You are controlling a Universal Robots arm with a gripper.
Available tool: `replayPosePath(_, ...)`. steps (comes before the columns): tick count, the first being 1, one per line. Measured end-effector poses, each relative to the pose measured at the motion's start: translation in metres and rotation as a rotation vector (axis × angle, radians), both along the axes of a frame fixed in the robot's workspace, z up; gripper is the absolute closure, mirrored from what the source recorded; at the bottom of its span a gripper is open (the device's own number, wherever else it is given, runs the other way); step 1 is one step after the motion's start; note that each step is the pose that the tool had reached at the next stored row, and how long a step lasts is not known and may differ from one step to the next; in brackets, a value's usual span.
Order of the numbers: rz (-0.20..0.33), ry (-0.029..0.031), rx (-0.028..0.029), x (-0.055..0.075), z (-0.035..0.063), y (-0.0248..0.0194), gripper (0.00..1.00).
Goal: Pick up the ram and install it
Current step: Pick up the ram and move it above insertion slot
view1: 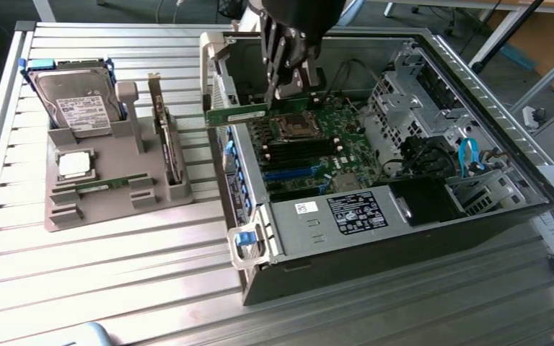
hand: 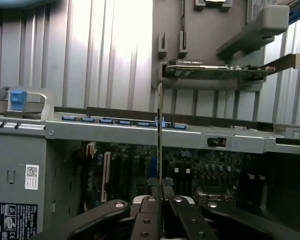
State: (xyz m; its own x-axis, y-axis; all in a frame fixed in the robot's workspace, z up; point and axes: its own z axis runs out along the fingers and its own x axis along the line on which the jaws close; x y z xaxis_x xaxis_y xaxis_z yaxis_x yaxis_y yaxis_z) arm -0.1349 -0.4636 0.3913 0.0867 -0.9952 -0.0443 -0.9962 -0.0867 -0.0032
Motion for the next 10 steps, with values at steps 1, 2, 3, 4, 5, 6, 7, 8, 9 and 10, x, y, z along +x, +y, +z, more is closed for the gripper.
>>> replayPosePath(1,0.000,0.0000,0.0000,0.003,0.0000,0.0000,0.88)
replayPosePath(2,0.000,0.0000,0.0000,0.006,0.0000,-0.0001,0.88)
replayPosePath(3,0.000,0.0000,-0.0001,0.009,0.0000,-0.0001,0.88)
replayPosePath(4,0.000,0.0001,-0.0001,0.012,0.0000,-0.0001,0.88)
replayPosePath(5,0.000,0.0001,-0.0001,0.014,0.0000,-0.0002,0.88)
replayPosePath(6,0.000,0.0000,0.0000,0.017,0.0000,-0.0002,0.88)
replayPosePath(7,0.000,0.0000,-0.0001,0.019,0.0000,-0.0002,0.88)
replayPosePath(8,0.000,0.0000,0.0000,0.021,0.0000,-0.0003,0.88)
replayPosePath(9,0.000,0.0000,0.0000,0.023,0.0000,-0.0003,0.88)
replayPosePath(10,0.000,0.0000,0.0000,0.025,0.0000,-0.0003,0.88)
